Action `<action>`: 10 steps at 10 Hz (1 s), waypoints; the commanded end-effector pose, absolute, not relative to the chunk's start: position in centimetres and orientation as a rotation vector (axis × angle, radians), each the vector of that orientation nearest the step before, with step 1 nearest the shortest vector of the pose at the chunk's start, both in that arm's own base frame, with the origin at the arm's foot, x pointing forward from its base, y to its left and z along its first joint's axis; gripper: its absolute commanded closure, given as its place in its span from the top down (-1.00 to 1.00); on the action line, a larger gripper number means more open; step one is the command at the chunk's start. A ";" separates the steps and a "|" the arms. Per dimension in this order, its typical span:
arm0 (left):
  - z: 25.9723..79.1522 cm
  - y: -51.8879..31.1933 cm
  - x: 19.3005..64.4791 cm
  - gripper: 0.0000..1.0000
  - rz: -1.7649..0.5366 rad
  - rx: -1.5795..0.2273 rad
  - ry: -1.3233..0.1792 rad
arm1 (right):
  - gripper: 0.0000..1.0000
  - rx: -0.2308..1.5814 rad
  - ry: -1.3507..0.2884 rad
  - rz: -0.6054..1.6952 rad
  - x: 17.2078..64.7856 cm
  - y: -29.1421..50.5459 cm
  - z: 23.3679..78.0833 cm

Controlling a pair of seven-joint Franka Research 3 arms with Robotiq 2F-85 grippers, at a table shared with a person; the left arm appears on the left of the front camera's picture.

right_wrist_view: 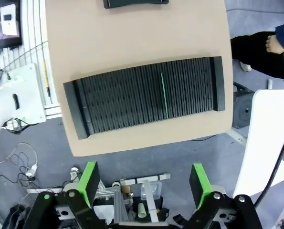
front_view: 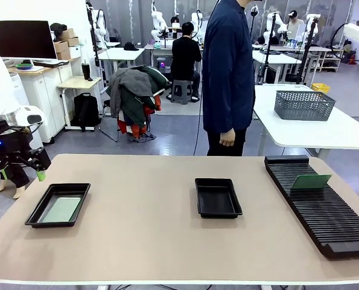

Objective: Inspect and transfer BCBs to ESD trays.
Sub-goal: Pick up the Blank PCB from the PCB Rack and place it in the right ESD tray.

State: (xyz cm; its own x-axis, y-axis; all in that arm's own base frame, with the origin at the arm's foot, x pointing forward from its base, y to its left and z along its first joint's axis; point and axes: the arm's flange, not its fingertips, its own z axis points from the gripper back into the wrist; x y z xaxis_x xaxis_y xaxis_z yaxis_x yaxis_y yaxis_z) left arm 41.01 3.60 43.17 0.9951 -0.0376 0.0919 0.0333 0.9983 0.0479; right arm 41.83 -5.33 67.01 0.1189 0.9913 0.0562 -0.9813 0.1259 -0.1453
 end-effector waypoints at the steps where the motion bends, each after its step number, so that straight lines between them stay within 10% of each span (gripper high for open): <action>1: 43.1 3.6 41.0 1.00 -0.044 0.047 -0.092 | 1.00 -0.081 -0.223 1.516 42.5 -6.2 62.9; 10: 43.1 3.6 41.0 1.00 -0.044 0.047 -0.092 | 1.00 -0.036 -0.270 1.668 47.8 -6.1 45.0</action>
